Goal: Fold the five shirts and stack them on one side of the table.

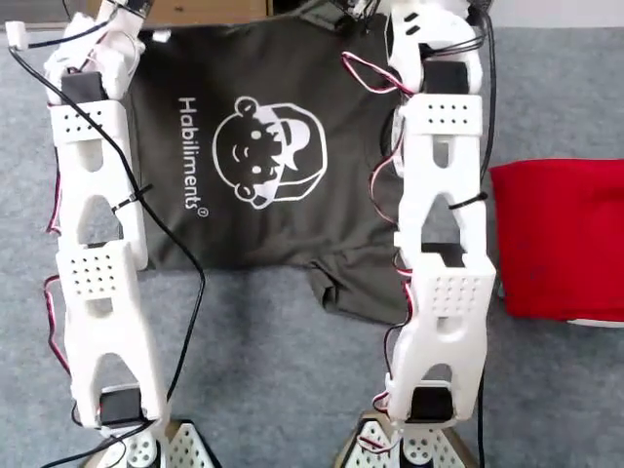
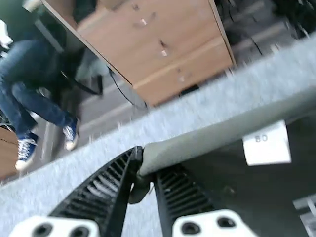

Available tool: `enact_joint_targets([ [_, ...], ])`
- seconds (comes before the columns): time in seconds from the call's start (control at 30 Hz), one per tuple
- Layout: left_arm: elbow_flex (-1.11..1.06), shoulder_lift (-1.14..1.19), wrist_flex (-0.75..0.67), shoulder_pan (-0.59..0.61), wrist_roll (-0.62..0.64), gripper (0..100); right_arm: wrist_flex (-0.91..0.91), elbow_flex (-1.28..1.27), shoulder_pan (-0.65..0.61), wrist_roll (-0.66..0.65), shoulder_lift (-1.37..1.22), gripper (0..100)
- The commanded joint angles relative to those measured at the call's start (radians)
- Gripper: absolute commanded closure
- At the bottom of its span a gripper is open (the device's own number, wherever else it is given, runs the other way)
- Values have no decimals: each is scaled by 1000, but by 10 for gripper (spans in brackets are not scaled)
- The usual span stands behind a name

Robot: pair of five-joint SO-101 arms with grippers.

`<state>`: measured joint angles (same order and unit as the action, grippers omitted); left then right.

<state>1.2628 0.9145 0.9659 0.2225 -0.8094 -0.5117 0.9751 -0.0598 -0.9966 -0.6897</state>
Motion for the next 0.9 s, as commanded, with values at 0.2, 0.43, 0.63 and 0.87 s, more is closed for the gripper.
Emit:
enact_joint_targets([
  [0.2,137,-18,517,14,-201,982,-652,245,18,-5,13,997],
  [0.43,137,-27,795,17,-359,982,-1062,378,27,-5,8,997],
  [0.63,127,-25,795,46,-370,982,-1277,412,38,44,15,997],
  [0.87,-40,-30,795,81,-482,982,-1277,145,59,72,148,997],
])
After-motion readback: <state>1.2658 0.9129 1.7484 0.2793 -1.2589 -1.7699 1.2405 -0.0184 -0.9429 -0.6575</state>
